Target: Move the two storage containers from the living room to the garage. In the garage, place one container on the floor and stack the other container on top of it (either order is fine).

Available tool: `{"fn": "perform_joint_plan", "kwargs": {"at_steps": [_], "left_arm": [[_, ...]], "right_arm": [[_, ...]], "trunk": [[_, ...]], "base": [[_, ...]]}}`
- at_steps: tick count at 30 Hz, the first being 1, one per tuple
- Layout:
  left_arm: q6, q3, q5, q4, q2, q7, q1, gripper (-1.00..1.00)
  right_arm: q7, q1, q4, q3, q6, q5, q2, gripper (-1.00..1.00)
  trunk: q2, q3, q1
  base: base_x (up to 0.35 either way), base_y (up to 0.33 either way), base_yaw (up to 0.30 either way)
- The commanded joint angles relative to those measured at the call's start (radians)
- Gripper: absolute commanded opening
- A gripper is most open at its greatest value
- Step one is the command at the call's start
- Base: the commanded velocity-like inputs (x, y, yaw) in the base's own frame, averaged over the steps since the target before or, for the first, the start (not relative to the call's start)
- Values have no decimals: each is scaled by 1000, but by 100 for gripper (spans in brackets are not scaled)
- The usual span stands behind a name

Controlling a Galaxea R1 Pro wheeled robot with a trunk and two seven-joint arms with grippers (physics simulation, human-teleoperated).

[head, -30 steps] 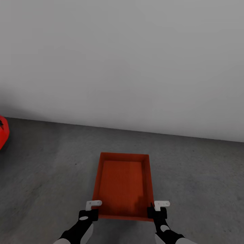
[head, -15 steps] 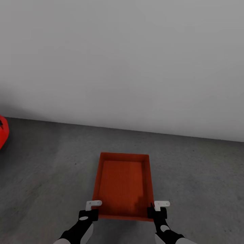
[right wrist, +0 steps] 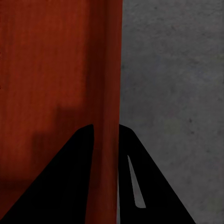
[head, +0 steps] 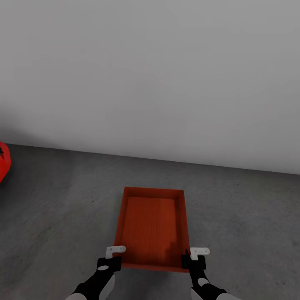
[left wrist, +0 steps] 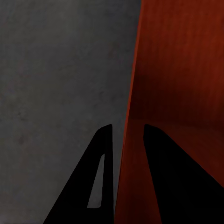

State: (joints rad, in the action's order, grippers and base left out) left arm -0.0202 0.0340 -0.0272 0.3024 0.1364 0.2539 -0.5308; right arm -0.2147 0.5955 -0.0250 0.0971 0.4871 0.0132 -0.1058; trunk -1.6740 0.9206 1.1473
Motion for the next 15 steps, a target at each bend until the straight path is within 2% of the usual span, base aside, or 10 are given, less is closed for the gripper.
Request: {"fn": "perform_joint_plan", "kwargs": {"at_steps": [1,12,13,14,15], "left_arm": [[-3,-8,-5,-8,0,12,0,-100],[-3,-8,-5,-8,0,12,0,-100],[-3,-7,-5,-8,1,12,0,-100],[-3,-7,-5,-8,1,12,0,100],[-3,-7,-5,-8,1,12,0,100]], "right_arm": [[-5,1,-17,10,12,-12,0,-100],[-3,1,-17,11,13,-15,1,-100],[-2,1,-17,11,12,-15,1,100],[2,1,-17,12,12,-16,2,100],[4,1,-16,12,12,-15,3,100]], "trunk": [[0,1,0],[0,1,0],[0,1,0],[0,1,0],[0,1,0]], "base": [[0,0,0],[0,0,0],[0,0,0],[0,0,0],[0,0,0]]}}
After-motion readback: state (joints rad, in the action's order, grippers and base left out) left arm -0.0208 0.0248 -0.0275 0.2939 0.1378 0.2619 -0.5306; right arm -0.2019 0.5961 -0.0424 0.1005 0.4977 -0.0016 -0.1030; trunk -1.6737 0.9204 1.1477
